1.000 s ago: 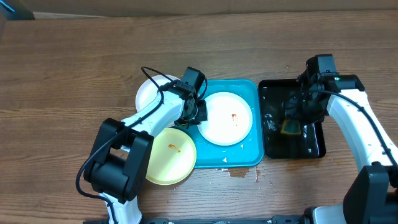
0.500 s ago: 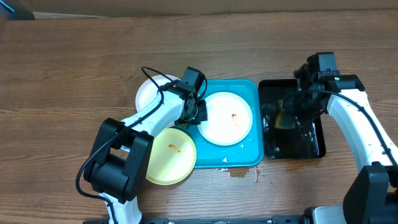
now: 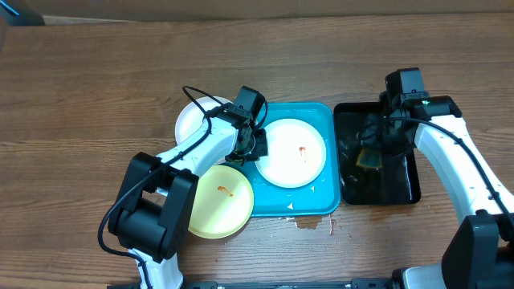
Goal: Clean dirty plates on tray and stack at the side
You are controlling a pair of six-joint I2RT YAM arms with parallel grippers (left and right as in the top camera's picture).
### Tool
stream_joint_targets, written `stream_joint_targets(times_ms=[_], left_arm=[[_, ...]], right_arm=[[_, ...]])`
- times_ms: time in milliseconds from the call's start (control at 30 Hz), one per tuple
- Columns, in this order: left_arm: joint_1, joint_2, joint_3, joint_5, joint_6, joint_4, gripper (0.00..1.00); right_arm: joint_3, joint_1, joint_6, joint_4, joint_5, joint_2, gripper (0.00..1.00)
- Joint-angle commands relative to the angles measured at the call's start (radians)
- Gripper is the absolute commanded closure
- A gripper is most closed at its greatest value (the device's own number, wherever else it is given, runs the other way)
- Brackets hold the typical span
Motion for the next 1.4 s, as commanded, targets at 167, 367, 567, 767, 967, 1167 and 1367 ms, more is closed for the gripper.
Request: stream_joint_targets(times_ms=[167, 367, 567, 767, 967, 1167, 1367], left_arm=[[0.001, 0.016, -0.01, -0.019, -0.003, -0.006, 0.96], [0.001, 0.016, -0.01, -0.023, -0.037, 0.004, 0.96], [0.001, 0.016, -0.01, -0.066, -0.134, 0.005, 0.96], [0.001, 0.016, -0.01, -0.076, -0.147, 0.008, 0.96], [0.001, 0.016, -0.01, -0.076, -0.131, 0.006, 0.96], [0.001, 0.016, -0.01, -0.075, -0.132, 0.008, 0.96], [0.001, 0.016, -0.01, -0.075, -0.132, 0.007, 0.96]], right_arm=[[0.027, 0.022, 0.051, 0.054, 0.015, -0.012, 0.96], [0.126, 0.068, 0.051, 0.015, -0.012, -0.012, 0.96], [0.19, 0.204, 0.043, 0.024, 0.041, -0.011, 0.96], [0.189, 0.338, 0.066, 0.052, 0.231, 0.04, 0.96], [0.187, 0.377, 0.085, 0.068, 0.282, 0.146, 0.96], [0.187, 0.378, 0.086, 0.1, 0.259, 0.265, 0.96], [0.186, 0.378, 0.086, 0.108, 0.228, 0.339, 0.96]])
